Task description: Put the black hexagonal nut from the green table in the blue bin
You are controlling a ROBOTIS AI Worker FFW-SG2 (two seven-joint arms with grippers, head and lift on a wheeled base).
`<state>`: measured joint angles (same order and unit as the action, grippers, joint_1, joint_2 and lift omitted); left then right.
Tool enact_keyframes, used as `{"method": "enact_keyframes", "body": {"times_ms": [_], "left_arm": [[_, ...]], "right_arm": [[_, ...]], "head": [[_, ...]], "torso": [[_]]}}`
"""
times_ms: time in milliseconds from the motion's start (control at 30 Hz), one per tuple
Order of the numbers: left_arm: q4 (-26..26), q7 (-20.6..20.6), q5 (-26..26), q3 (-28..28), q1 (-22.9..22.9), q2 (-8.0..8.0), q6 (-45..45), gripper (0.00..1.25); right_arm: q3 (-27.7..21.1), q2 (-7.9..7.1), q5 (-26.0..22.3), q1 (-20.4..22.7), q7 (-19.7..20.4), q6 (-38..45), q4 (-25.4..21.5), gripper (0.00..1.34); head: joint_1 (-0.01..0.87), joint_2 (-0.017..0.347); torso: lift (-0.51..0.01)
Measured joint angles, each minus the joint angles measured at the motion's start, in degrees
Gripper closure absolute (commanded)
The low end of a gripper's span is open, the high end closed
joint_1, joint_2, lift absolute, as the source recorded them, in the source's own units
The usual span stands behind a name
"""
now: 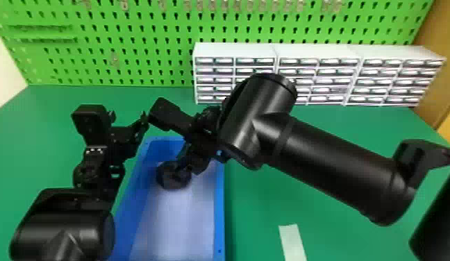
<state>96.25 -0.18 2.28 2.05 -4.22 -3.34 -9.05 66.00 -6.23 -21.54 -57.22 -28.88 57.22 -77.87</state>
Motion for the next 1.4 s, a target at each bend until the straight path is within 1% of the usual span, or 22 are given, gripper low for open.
{"method": "enact_keyframes", "body": {"times_ms": [133, 300, 367, 667, 800, 933, 1100, 1267, 1400], "left_arm": [[0.00, 0.00, 0.00, 0.02, 0.04, 0.00, 0.00, 0.49], [0.00, 0.00, 0.00, 0.02, 0.09, 0.00, 0.00, 0.49], [0.00, 0.00, 0.00, -0.01, 0.09, 0.00, 0.00, 0.49], [0.01, 0.00, 0.00, 0.01, 0.09, 0.00, 0.00, 0.49], [0.01, 0.00, 0.01, 0.05, 0.13, 0.00, 0.00, 0.49], [0.02, 0.00, 0.07, 0.13, 0.23, 0.00, 0.00, 0.49], [0.07, 0.00, 0.09, 0.23, 0.32, 0.00, 0.00, 0.49], [0.08, 0.00, 0.09, 0.31, 0.35, 0.00, 0.00, 0.49], [0.08, 0.00, 0.11, 0.37, 0.35, 0.00, 0.00, 0.49]], "right_arm": [[0.00, -0.01, 0.38, 0.02, 0.06, 0.00, 0.00, 0.50], [0.00, -0.01, 0.82, 0.07, 0.11, 0.11, 0.00, 0.36], [0.00, -0.01, 0.92, 0.08, 0.14, 0.16, 0.00, 0.33], [-0.09, -0.01, 1.06, 0.24, 0.22, 0.08, 0.00, 0.33], [-1.19, -0.09, 1.06, 0.70, 0.15, -0.16, 0.00, 0.33], [-3.69, -0.44, 1.18, 1.73, 0.11, -0.54, -0.28, 0.33], [-8.38, -1.09, 2.47, 3.64, -0.17, -0.70, -1.38, 0.33], [-13.47, -1.28, 5.35, 5.52, -2.68, -0.70, -2.15, 0.33], [-17.47, -1.25, 7.37, 6.91, -3.62, -0.66, -2.60, 0.33]], "head": [[0.686, 0.051], [0.686, 0.051], [0.686, 0.051], [0.686, 0.051], [0.686, 0.051], [0.686, 0.051], [0.686, 0.051], [0.686, 0.051], [0.686, 0.051]], "torso": [[-0.096], [-0.096], [-0.096], [-0.096], [-0.096], [-0.096], [-0.096], [-0.096], [-0.096]]}}
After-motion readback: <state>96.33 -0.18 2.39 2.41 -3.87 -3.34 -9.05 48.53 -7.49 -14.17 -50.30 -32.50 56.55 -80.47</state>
